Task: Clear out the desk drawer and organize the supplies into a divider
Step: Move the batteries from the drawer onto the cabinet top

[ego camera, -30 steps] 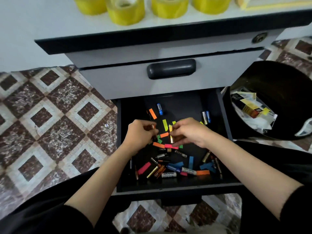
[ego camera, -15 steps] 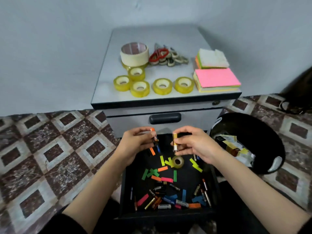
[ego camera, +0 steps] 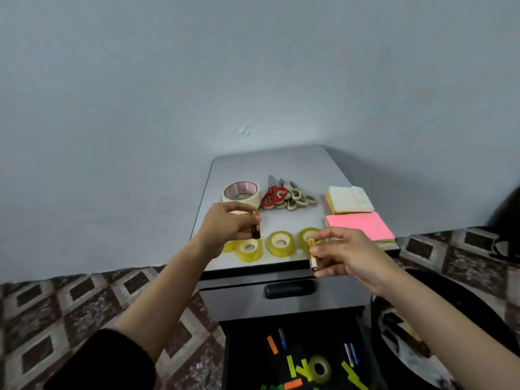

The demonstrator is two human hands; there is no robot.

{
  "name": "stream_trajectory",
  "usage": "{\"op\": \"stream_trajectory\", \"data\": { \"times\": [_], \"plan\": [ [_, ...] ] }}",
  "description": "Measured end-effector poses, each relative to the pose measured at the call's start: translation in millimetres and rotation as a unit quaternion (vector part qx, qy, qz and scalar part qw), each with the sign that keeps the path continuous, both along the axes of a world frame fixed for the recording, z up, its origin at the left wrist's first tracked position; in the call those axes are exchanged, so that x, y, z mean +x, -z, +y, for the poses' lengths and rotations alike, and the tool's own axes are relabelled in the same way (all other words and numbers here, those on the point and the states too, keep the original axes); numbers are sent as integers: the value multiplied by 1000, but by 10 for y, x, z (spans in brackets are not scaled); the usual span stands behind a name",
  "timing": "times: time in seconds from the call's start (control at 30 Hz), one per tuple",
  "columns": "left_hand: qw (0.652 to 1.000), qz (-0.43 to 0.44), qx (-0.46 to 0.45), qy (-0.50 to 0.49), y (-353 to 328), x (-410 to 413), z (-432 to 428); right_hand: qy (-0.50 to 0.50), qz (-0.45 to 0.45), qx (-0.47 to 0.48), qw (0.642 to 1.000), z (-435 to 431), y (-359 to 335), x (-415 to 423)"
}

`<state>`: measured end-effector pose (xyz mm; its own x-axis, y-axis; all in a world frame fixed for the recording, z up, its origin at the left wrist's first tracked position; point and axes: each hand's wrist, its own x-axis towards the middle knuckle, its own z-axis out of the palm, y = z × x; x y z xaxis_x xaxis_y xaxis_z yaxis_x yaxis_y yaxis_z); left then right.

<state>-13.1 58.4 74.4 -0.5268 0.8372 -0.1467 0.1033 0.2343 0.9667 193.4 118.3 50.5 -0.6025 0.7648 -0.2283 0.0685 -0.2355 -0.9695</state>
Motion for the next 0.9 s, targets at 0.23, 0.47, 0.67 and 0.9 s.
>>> {"op": "stream_trajectory", "data": {
  "times": [0.23, 0.47, 0.67, 0.9],
  "plan": [
    [952, 265, -146, 33, 70, -163, 845, 3, -3, -5, 1000, 159, 80, 18],
    [896, 387, -212, 43, 298, -152, 1034, 16, -12, -20, 1000, 275, 183, 177],
    [862, 459, -213, 34, 301, -150, 1024, 9, -14, -9, 1000, 280, 161, 156],
    [939, 341, -30, -39, 245, -128, 596, 11, -27, 33, 999, 292, 31, -79]
  ]
}}
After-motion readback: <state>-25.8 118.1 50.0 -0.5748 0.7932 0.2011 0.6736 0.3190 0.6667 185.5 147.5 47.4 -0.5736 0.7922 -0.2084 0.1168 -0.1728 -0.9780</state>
